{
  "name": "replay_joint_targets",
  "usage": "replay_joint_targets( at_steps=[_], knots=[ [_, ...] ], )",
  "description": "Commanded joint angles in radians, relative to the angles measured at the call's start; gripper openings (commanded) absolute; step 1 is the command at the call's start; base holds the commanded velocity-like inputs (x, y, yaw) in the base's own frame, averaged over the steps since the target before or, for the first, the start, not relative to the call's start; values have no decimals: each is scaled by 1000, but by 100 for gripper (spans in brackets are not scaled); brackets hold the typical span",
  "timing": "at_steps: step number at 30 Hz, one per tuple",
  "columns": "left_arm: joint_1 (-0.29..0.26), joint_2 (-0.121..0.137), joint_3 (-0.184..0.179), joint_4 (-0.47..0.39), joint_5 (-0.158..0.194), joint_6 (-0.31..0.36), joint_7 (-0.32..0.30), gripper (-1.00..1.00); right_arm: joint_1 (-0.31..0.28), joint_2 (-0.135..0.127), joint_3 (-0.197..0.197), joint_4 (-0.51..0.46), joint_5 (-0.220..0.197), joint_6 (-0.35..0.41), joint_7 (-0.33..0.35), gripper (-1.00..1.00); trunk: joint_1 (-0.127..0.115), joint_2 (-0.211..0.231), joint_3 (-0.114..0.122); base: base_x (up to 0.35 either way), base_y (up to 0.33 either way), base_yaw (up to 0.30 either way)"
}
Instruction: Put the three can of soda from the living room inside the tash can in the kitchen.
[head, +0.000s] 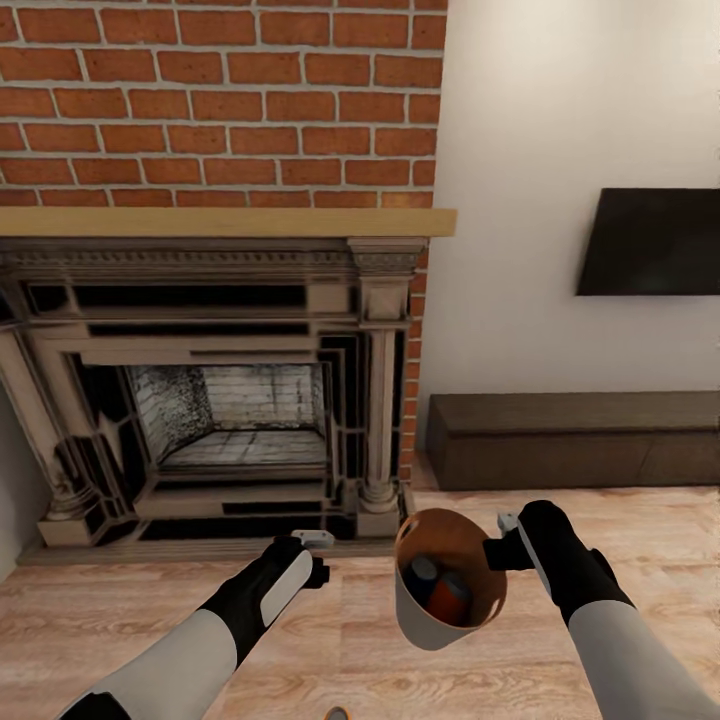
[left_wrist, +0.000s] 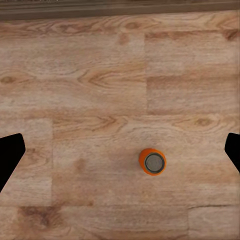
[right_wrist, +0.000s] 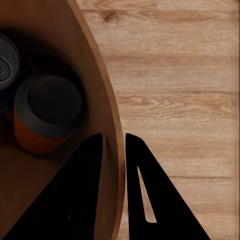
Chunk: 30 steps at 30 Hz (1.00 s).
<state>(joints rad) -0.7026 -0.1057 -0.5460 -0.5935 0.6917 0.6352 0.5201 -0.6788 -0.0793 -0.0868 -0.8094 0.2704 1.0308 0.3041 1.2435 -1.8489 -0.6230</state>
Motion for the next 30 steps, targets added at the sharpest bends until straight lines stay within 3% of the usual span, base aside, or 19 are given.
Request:
replay_joint_targets(
  at_steps=[1,13,30],
  knots=[
    [0,0,0,0,0,0,0,100,-1,0,-1,0,-35,4,7,-100,0,0,0,4,-1,-44],
    [0,0,0,4,0,-1,0,100,-1,-1,-1,-1,-36,5,9,-100,0,0,5,47,-21,-185],
    [0,-1,0,3,0,-2,1,100,-1,1,0,-1,-36,6,9,-100,0,0,13,298,-64,-259]
  ],
)
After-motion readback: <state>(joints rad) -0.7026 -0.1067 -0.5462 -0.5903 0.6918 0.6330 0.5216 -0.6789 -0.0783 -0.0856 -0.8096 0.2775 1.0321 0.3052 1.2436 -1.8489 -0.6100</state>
